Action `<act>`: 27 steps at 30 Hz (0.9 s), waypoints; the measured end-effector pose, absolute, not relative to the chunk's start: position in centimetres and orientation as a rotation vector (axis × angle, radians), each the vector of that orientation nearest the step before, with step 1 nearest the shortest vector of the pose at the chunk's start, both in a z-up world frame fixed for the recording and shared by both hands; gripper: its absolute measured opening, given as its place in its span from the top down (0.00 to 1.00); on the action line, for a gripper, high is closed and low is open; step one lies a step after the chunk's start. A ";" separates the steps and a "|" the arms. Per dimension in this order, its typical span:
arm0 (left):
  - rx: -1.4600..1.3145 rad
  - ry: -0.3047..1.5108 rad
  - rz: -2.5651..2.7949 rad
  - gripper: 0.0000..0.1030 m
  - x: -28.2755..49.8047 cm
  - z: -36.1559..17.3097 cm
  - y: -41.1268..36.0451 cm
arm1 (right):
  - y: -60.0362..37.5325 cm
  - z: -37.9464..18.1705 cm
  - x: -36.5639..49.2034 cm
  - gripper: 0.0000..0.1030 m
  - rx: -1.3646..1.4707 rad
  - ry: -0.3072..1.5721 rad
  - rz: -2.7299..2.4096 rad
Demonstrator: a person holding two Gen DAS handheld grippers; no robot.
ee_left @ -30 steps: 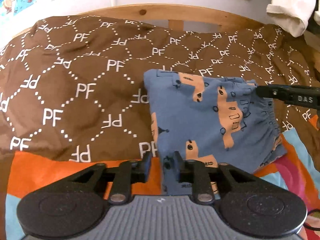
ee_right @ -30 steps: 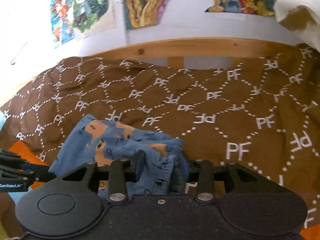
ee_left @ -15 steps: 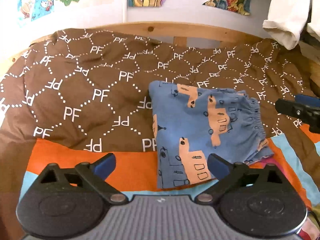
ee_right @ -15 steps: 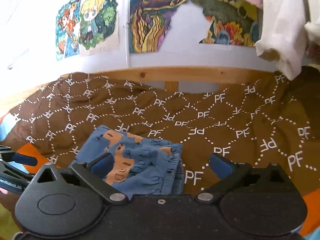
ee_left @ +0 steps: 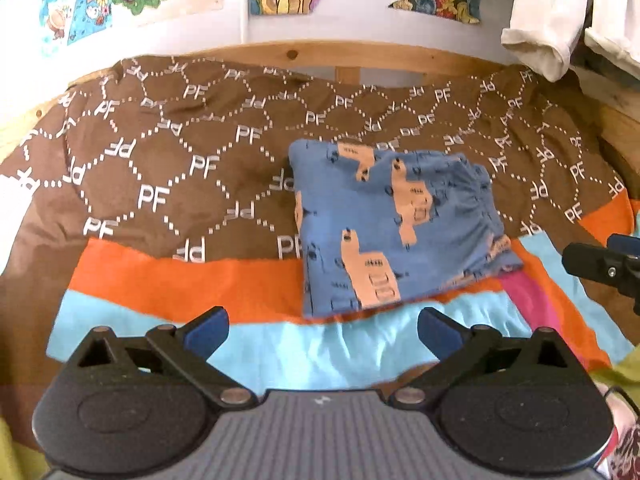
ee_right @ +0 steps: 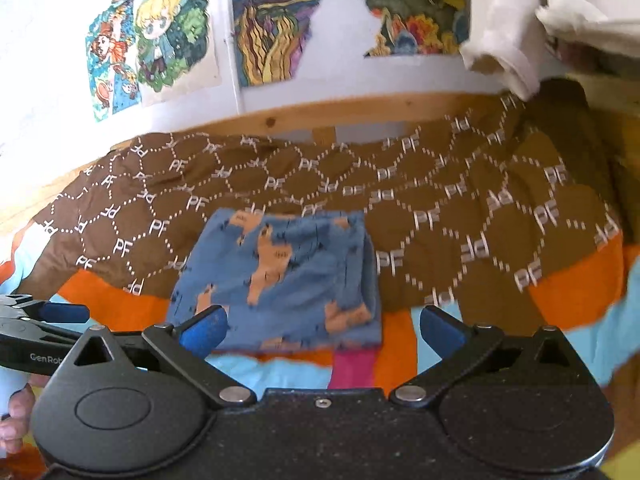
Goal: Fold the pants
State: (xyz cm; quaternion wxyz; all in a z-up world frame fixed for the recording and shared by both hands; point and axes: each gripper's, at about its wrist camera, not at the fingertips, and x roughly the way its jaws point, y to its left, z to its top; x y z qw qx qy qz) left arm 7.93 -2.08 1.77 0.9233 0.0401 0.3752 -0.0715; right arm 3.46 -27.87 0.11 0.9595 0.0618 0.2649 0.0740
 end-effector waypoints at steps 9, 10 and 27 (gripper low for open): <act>0.090 0.787 -0.139 0.00 7.2 1.2 -1.9 | -27.6 -0.6 2.2 0.01 0.101 0.548 0.139; 0.091 0.787 -0.139 0.00 7.2 1.2 -1.9 | -27.7 -0.6 2.3 0.01 0.104 0.549 0.139; 0.097 0.815 -0.118 0.00 7.3 1.1 -1.9 | -28.0 -1.0 2.6 0.01 0.137 0.571 0.157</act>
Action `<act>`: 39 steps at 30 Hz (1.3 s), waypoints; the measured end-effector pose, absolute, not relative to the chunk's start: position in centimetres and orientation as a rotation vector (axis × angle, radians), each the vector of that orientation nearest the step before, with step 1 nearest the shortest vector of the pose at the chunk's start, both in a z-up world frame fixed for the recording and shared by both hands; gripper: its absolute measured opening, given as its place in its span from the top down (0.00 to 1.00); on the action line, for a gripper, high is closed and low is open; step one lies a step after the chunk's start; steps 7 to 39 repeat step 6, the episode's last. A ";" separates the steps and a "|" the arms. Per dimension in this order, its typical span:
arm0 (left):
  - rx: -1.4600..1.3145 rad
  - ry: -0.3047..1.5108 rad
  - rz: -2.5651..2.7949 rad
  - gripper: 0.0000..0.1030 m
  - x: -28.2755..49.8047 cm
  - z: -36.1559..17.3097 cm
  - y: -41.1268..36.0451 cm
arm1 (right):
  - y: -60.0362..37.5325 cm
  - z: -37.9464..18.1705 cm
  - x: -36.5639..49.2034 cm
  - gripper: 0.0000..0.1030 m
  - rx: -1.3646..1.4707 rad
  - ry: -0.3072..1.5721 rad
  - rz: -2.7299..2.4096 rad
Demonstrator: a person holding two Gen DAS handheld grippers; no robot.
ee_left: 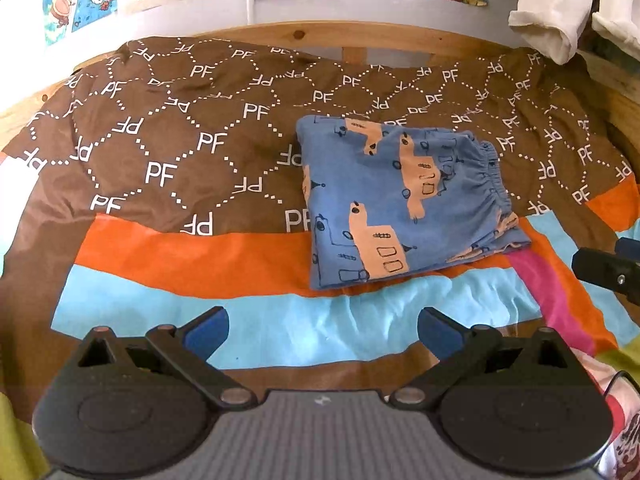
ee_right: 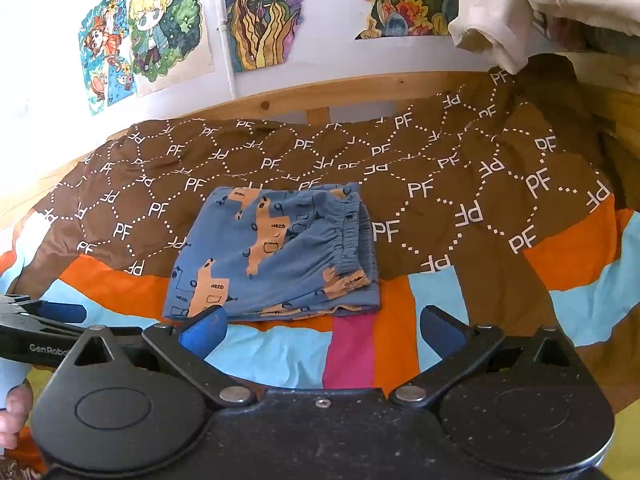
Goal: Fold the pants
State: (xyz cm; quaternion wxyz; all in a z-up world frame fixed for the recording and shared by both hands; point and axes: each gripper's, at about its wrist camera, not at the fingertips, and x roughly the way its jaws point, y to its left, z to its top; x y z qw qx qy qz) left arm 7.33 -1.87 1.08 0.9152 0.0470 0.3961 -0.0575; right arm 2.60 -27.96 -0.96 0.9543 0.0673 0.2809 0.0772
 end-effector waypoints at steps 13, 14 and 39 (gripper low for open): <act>0.101 0.814 -0.118 0.00 7.3 1.0 -1.8 | -27.9 -1.0 2.7 0.01 0.137 0.579 0.168; 0.101 0.814 -0.118 0.00 7.3 1.0 -1.8 | -27.9 -1.0 2.7 0.01 0.137 0.579 0.168; 0.101 0.814 -0.118 0.00 7.3 1.0 -1.8 | -27.9 -1.0 2.7 0.01 0.137 0.579 0.168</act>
